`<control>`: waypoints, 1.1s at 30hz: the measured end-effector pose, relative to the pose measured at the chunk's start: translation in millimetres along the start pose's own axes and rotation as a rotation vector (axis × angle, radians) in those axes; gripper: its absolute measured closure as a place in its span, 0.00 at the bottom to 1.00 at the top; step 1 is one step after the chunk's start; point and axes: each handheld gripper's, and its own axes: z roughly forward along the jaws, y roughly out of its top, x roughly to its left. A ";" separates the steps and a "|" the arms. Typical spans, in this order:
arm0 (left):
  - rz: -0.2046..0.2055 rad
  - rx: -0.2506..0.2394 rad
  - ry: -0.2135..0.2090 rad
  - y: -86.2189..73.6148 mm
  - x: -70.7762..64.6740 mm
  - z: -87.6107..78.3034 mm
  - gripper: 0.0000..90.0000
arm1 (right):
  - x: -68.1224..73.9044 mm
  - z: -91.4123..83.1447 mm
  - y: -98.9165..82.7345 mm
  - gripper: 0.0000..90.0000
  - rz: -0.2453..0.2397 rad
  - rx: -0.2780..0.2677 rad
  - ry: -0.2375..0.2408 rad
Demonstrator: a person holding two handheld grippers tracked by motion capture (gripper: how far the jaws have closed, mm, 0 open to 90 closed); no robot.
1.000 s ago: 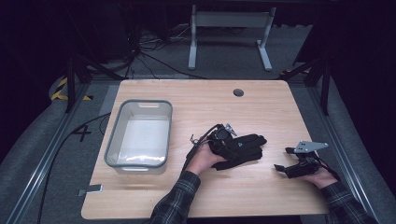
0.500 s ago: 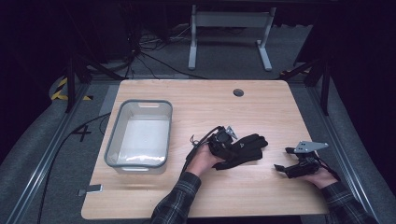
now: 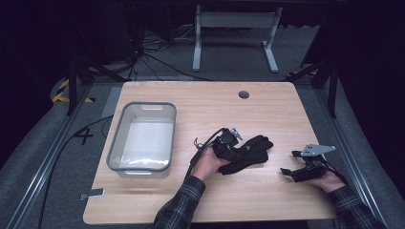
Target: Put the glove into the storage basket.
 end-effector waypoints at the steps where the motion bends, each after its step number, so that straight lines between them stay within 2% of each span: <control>1: -0.002 -0.001 -0.001 0.5 -0.1 -1.1 0.75 | 0.1 0.0 0.0 0.10 0.001 0.001 0.001; 7: -0.039 -0.025 0.013 2.4 -1.7 -14.2 0.75 | 0.0 -0.1 0.0 0.10 0.002 0.001 0.001; 12: -0.071 -0.048 0.035 3.2 -2.3 -31.8 0.74 | 0.1 -0.1 0.0 0.10 0.003 0.000 0.001; 20: -0.082 -0.056 0.060 4.6 -4.4 -51.6 0.74 | 0.1 -0.1 0.0 0.10 0.003 0.000 0.001; 33: -0.126 -0.100 0.131 -0.7 -5.0 -104.2 0.74 | 0.0 -0.1 0.0 0.10 0.004 0.000 0.001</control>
